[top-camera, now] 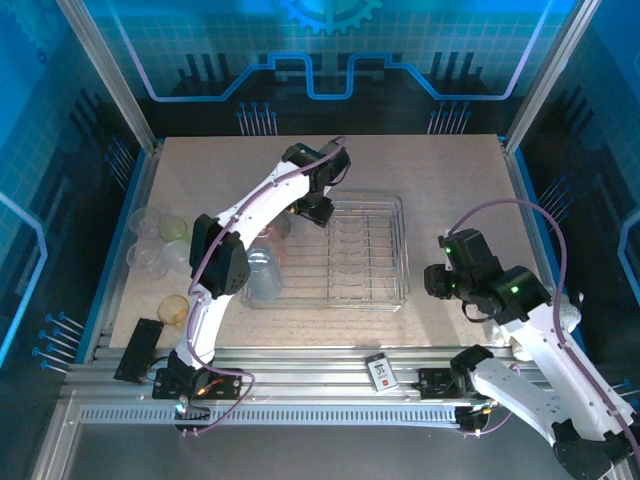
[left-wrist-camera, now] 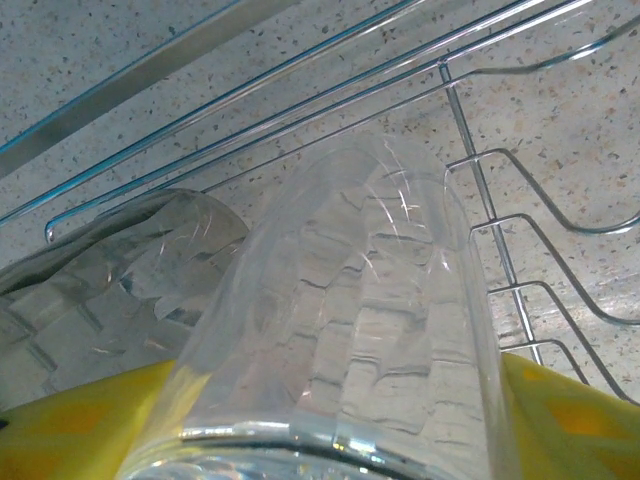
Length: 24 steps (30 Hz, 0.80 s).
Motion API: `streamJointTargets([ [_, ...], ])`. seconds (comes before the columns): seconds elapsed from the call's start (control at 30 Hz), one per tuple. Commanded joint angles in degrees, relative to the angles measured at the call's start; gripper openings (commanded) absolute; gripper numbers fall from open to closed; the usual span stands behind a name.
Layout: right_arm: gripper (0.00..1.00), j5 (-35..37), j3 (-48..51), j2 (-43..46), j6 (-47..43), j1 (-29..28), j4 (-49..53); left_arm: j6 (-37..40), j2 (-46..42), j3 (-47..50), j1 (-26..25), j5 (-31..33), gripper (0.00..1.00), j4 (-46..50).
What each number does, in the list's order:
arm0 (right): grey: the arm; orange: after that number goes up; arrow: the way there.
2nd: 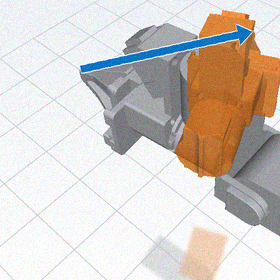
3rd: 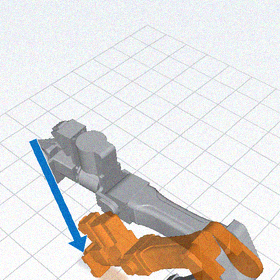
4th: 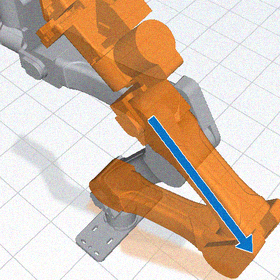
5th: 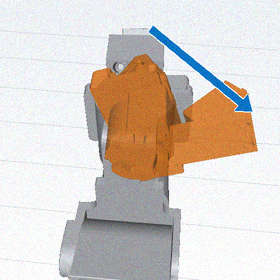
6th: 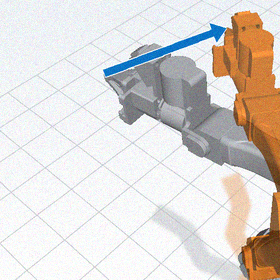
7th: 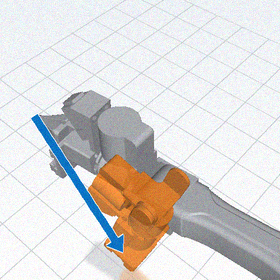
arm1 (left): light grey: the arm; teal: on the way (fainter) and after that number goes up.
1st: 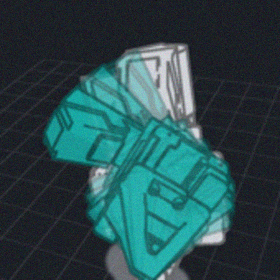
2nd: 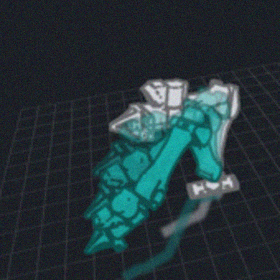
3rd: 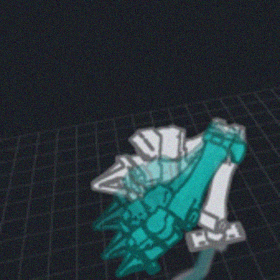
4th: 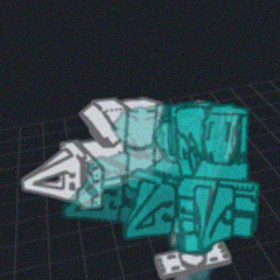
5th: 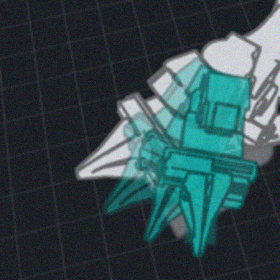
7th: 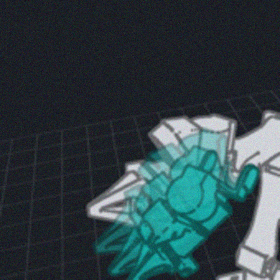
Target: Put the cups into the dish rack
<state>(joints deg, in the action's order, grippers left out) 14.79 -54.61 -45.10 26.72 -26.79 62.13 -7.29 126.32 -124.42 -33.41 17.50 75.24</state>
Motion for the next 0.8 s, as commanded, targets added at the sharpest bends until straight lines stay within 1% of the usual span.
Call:
streamJointTargets([
  [0.0,0.4,1.95,0.59,0.8,0.61,0.94,0.95,1.34,0.41,-1.83,0.53,-1.05,0.58,-1.04],
  [0.07,0.4,2.13,0.56,0.88,0.61,1.04,0.78,1.44,0.62,-1.79,0.52,-1.23,0.64,-1.41],
  [0.13,0.4,1.3,0.73,0.81,-0.07,1.22,0.13,1.2,0.84,-1.95,0.6,-1.26,0.73,-1.5],
  [0.2,0.4,0.73,0.74,0.55,-0.36,1.29,-0.12,1.08,0.91,-1.72,0.59,-1.25,0.8,-1.72],
  [0.27,0.41,0.55,0.65,0.16,-0.56,1.29,-0.17,1.07,0.88,-1.46,0.6,-1.25,0.85,-2.02],
  [0.43,0.4,0.24,-0.06,-0.51,-0.96,1.36,-0.17,1.17,0.63,-1.32,0.58,-1.07,0.91,-3.14],
  [0.47,0.41,0.25,-0.17,-0.59,-1.03,1.38,-0.17,1.07,0.39,-1.28,0.55,-1.08,0.98,-3.32],
  [0.67,0.4,0.07,-0.41,-0.51,-1.19,1.53,-0.21,0.39,-3.43,0.47,0.52,-2.04,0.99,-6.35],
  [0.77,0.4,0.24,-0.4,-0.42,-1.2,1.65,-0.42,0.49,-6.08,1.47,0.11,-1.3,0.99,-7.34],
])
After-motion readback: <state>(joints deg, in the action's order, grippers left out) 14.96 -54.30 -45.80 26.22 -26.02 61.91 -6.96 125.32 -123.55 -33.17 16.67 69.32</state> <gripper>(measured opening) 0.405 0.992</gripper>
